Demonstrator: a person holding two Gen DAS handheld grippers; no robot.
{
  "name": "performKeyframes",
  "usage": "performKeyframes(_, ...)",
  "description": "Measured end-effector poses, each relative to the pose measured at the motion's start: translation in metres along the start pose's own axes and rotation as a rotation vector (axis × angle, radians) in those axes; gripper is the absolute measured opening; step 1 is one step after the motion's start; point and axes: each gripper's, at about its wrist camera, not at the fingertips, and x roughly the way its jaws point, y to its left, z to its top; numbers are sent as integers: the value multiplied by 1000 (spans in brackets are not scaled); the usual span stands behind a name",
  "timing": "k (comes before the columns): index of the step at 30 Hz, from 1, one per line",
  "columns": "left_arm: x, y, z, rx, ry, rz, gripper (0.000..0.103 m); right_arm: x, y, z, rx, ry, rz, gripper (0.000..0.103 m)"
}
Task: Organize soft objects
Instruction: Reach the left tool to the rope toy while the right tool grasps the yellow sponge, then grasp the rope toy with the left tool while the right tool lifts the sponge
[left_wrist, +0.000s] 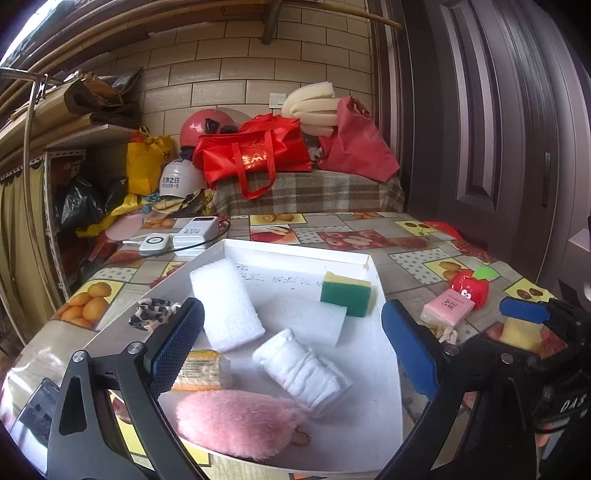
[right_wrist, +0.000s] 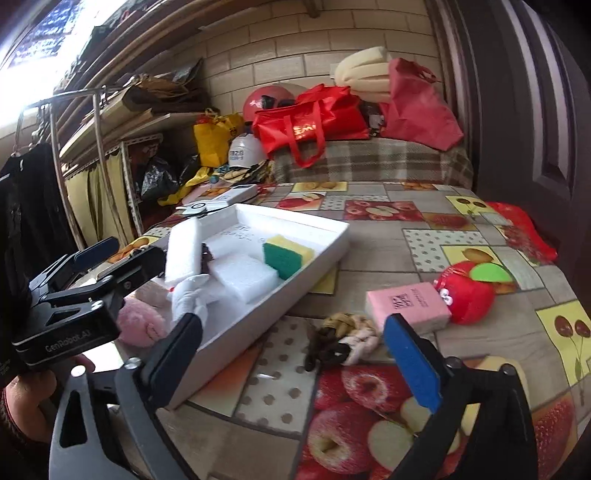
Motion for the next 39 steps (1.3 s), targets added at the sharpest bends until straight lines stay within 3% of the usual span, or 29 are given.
performKeyframes(10, -1, -15, -1, 40, 10, -29, 98, -47, -66, -6, 128, -96, -153, 103)
performKeyframes(16, -1, -23, -1, 54, 19, -64, 98, -65, -107, -11, 150, -92, -254, 103)
performKeyframes(19, 0, -30, -2, 72, 31, -97, 98, -70, -133, -15, 198, -54, -257, 103)
performKeyframes(25, 6, -60, -3, 114, 81, -211, 97, -58, -158, -29, 282, 93, -148, 103)
performKeyframes(32, 31, -119, -8, 273, 220, -299, 97, -18, -126, -24, 111, 271, -57, 103)
performKeyframes(34, 43, -133, -9, 301, 257, -289, 97, -4, -121, -23, 84, 328, -66, 102)
performKeyframes(36, 59, -143, -9, 309, 305, -272, 97, 5, -120, -25, 72, 364, -67, 84)
performKeyframes(37, 67, -147, -9, 308, 330, -260, 97, 7, -120, -26, 72, 375, -76, 64)
performKeyframes(39, 82, -152, -10, 306, 372, -238, 97, 2, -124, -25, 80, 358, -68, 64)
